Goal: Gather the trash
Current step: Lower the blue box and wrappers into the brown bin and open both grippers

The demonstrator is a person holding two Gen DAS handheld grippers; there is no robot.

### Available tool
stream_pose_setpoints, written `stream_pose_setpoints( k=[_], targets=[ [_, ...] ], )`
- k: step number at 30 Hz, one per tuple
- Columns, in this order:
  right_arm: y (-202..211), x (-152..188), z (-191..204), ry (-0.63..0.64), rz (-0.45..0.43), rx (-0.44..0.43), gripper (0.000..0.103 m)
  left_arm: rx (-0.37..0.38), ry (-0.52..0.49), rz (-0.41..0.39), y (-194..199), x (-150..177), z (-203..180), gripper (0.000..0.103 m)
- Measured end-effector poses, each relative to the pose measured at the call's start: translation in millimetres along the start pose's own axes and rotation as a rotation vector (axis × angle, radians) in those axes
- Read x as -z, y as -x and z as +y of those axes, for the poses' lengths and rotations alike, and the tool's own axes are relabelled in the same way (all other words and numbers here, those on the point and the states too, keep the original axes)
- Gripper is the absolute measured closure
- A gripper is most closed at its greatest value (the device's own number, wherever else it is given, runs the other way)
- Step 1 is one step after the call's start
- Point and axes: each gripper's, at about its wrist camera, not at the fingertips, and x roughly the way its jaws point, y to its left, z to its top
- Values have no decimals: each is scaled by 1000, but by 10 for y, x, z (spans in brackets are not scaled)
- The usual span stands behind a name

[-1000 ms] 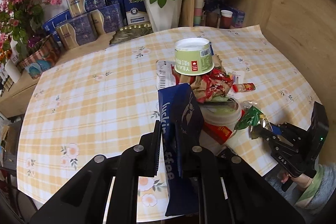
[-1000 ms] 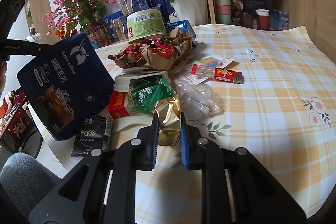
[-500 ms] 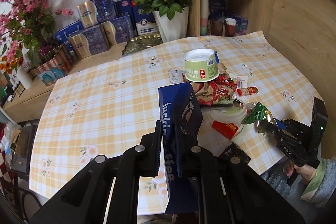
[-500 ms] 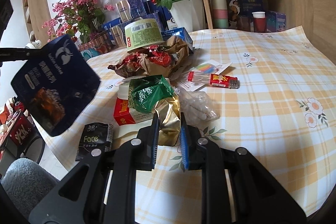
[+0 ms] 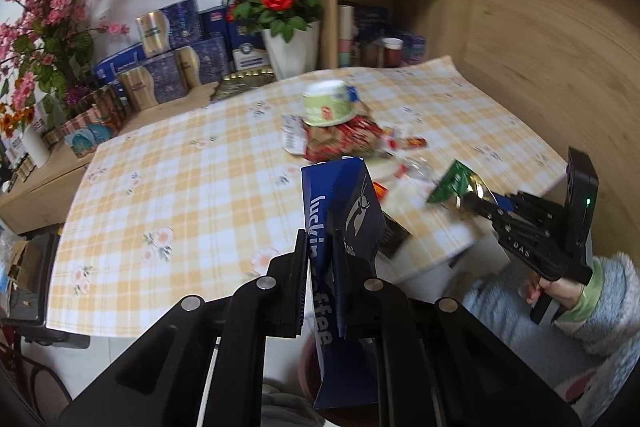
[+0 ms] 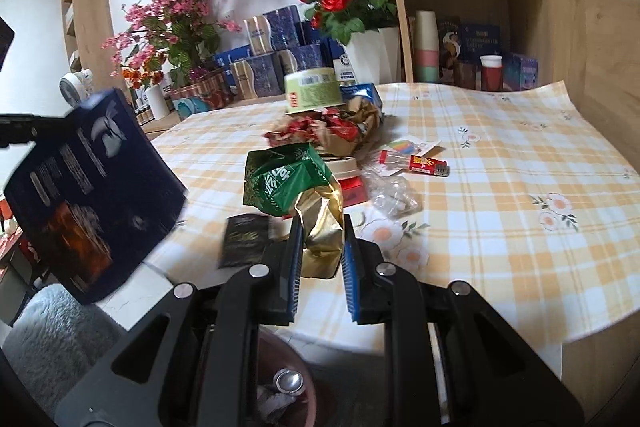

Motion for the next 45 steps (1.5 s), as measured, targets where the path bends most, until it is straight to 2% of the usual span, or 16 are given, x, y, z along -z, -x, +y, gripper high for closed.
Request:
stream_pose_setpoints(
  k=[4,10,16,19,24,29,39,45],
  targets=[
    [274,115,146,7,-5,11,82,35,-37,24,21,265,-191,92],
    [494,297,185,6,23,28,82,68,-21,73,-59,710,-382,92],
    [550,389,124,-7,47,48,82,73,7,142,-314,1067,-447,91],
    [533,432,120,-8,54,51,82,70,-12,190,-527,1209,-519,91],
    [427,500,126,-8,81,45,82,29,-103,229,-834,1350,-655,91],
    [378,534,152,12,100,41,82,42,-96,259,-1110,1427,-669,91],
    [320,562,126,10,132,58,82,128,-73,335,-1587,1501,-756,91],
    [313,589,147,23,145,73,82,200,-52,371,-1686,1539,-755,90]
  ],
)
